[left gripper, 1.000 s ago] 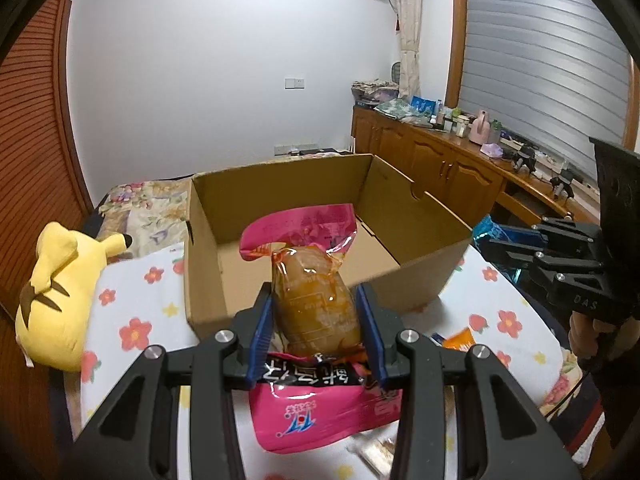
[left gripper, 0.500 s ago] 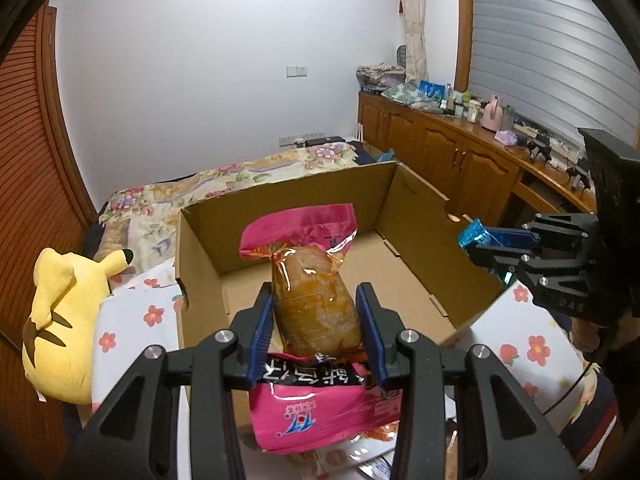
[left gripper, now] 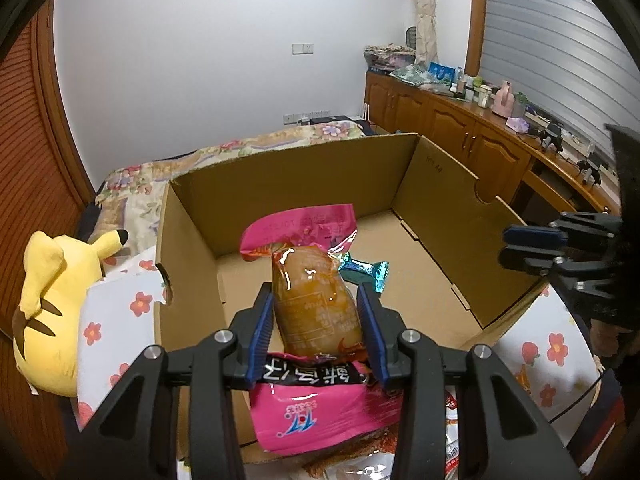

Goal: Organize snacks
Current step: 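Carry both snacks over the box and open both tools to drop them, then return to the pile and grasp the white cracker pack with the left tool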

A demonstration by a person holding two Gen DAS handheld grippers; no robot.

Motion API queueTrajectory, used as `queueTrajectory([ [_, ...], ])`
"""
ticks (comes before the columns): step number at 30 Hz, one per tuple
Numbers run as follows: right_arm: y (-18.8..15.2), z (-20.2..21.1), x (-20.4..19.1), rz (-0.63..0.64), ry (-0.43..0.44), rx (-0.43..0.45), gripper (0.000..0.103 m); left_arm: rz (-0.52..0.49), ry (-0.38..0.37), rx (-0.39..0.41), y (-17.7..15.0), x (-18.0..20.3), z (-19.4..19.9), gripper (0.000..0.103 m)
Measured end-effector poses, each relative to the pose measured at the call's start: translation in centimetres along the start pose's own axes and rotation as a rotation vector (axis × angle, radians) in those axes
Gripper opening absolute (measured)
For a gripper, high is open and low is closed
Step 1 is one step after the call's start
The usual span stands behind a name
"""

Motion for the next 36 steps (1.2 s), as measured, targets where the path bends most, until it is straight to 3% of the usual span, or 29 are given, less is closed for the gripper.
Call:
queueTrajectory([
  [11,0.2,3.0,-0.7,-0.008,-0.003,0.05,0.03,-0.012,0.035,-0.015,0.0,0.0,-0.7,0.041],
  [20,-0.1,7.0,-2.3,-0.003,-0.027,0.095,0.037,-0.015,-0.003,0.056,-1.1,1.0,4.0,0.043],
  [28,-4.1,8.8,-4.5,-0.045,-0.04,0.079,0.054,-0.039,-0.052,0.095,-5.1,2.7,8.3,0.045],
  [36,-10.0,7.6,-5.5,-0.138,-0.071,-0.003,0.064,-0.035,-0.086,0.038,-10.9,4.0,7.9,0.052],
])
Point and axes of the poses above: each gripper's, at about its wrist camera, not at the fingertips, and z roughly against the way its jaws point, x to its right, y to its top, the point moved 3 cm from there along -z, roughly the way its jaws point, and after that the axes turned 2 degrees about z, right-handed, at the moved point
